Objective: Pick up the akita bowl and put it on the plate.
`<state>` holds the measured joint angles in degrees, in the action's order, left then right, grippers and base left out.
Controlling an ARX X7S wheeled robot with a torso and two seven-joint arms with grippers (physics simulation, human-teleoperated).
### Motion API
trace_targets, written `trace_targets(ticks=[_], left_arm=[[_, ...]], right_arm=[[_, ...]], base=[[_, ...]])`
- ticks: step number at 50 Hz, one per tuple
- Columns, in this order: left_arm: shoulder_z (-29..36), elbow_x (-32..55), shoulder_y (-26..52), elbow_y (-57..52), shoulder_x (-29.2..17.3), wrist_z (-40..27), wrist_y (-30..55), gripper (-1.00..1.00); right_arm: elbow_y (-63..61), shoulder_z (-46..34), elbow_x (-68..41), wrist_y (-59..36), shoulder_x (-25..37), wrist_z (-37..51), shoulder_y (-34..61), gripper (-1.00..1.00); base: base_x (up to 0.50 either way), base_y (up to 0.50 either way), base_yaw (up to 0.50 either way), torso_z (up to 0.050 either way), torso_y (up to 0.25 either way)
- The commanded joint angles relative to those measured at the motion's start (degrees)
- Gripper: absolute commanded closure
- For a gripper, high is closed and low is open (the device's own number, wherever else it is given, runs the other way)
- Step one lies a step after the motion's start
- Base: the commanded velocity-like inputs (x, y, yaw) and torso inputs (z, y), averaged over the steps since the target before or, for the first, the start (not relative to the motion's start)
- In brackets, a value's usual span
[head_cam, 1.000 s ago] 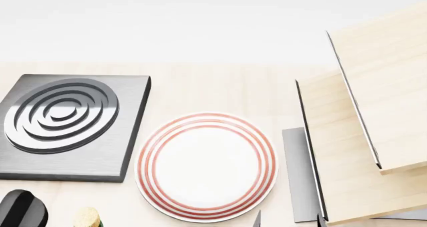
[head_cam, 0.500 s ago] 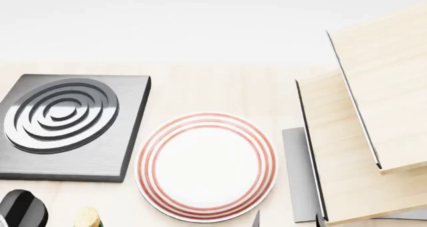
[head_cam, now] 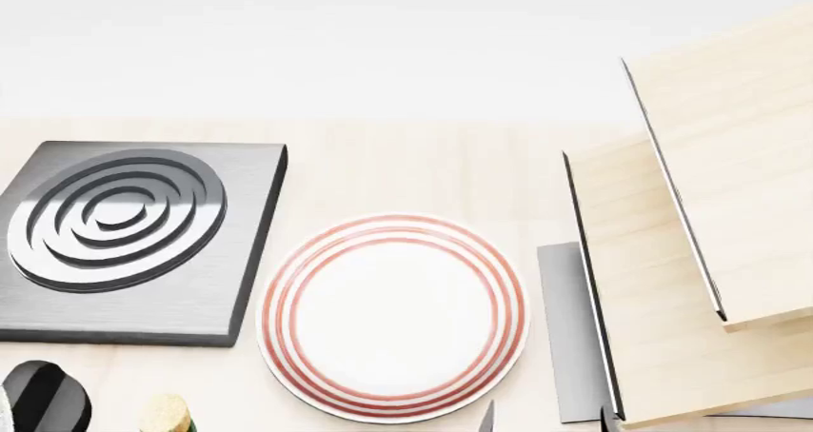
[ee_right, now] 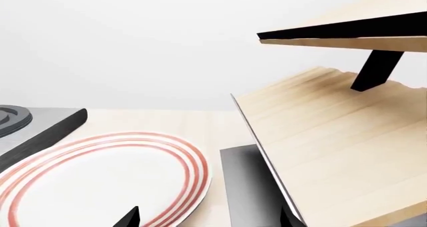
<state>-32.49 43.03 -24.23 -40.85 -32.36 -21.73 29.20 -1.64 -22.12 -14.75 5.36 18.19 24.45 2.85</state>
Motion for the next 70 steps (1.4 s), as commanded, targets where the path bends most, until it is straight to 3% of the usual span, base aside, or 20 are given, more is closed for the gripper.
trace_targets(ticks=[1,29,70], left_arm=[[-2.08,2.01,1.04,-2.67,-0.79,-0.99,0.11,1.0],[-6.38,6.05,4.07,-6.29,-3.93,-4.99,2.36,1.0],[-5.08,13.29,12.77,-5.65,-9.6,-9.34,5.78,1.0]], right_arm=[[-0.02,-0.02,-0.15,0.1,0.15,0.2,-0.04,-1.0],[0.74,-0.72,-0.11,0.4,0.07,0.26,0.24,-1.0],[0.86,-1.45,-0.44,0.42,0.29,0.42,0.58,-1.0]], base=[[0.0,0.0,0.0,0.0,0.0],[0.0,0.0,0.0,0.0,0.0],[0.0,0.0,0.0,0.0,0.0]])
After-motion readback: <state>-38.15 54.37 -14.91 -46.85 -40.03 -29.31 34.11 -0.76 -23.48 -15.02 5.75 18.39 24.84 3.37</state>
